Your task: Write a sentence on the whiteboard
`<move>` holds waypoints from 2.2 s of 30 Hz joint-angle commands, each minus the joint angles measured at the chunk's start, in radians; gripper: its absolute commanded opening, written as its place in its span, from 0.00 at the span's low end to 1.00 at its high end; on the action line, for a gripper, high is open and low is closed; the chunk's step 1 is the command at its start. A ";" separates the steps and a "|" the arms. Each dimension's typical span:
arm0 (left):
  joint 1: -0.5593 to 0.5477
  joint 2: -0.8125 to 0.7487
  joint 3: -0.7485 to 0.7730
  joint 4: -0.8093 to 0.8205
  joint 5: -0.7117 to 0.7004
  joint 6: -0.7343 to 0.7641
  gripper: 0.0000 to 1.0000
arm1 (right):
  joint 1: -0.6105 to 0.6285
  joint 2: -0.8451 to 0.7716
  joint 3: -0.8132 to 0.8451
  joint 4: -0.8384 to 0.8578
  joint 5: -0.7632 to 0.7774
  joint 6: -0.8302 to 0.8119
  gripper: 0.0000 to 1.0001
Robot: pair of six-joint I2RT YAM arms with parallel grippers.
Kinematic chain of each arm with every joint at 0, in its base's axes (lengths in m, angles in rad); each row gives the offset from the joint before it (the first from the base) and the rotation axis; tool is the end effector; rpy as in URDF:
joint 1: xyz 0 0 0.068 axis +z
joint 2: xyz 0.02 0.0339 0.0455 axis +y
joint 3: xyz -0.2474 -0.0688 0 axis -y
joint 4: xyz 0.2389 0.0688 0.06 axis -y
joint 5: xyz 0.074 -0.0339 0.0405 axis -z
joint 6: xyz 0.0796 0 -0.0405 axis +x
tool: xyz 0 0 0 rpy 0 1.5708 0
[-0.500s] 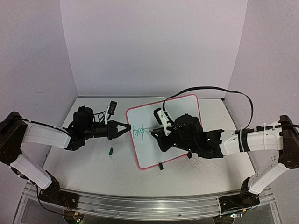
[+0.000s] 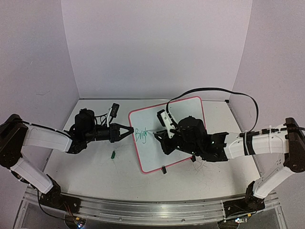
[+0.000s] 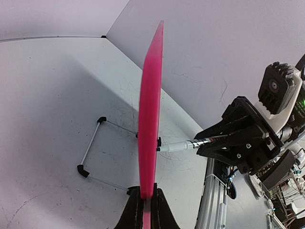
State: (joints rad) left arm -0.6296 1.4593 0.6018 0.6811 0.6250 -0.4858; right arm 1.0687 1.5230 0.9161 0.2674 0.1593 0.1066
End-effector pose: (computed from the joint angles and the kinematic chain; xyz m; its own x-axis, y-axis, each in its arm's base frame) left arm 0.2398 -0.2323 0.1937 -0.5658 -0.0563 -0.8226 0.7677 0.3280 -0.5505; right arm 0.1952 0.3292 0.2228 -0.2438 -0.2258 -0.9432 -0.7719 0.6339 0.0478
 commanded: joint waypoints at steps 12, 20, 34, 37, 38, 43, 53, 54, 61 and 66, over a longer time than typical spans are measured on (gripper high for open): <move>-0.001 -0.016 0.034 0.017 0.007 0.021 0.00 | 0.001 -0.034 -0.031 -0.029 -0.011 0.040 0.00; -0.001 -0.019 0.033 0.016 0.007 0.021 0.00 | 0.004 -0.041 -0.052 -0.035 -0.020 0.062 0.00; -0.001 -0.023 0.028 0.015 0.002 0.019 0.00 | -0.001 -0.104 -0.026 0.015 -0.013 0.028 0.00; -0.001 -0.022 0.033 0.014 0.005 0.018 0.00 | -0.017 -0.078 -0.002 0.015 -0.023 0.018 0.00; -0.001 -0.024 0.033 0.013 0.005 0.018 0.00 | -0.020 -0.070 0.003 0.015 -0.026 0.014 0.00; -0.001 -0.031 0.026 0.012 0.002 0.018 0.00 | -0.033 -0.054 0.013 0.019 -0.016 0.010 0.00; -0.001 -0.028 0.027 0.010 0.002 0.021 0.00 | -0.036 -0.026 0.048 0.032 -0.041 -0.006 0.00; -0.001 -0.030 0.026 0.010 0.002 0.021 0.00 | -0.036 -0.021 0.050 0.033 -0.044 -0.006 0.00; -0.001 -0.034 0.020 0.010 0.000 0.021 0.00 | -0.037 -0.008 0.053 0.036 -0.025 -0.005 0.00; -0.001 -0.035 0.023 0.010 0.001 0.021 0.00 | -0.036 0.001 0.051 0.032 -0.012 0.000 0.00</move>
State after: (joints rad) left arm -0.6296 1.4578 0.6018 0.6807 0.6254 -0.4854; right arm 1.0336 1.5060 0.9276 0.2700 0.1253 0.1093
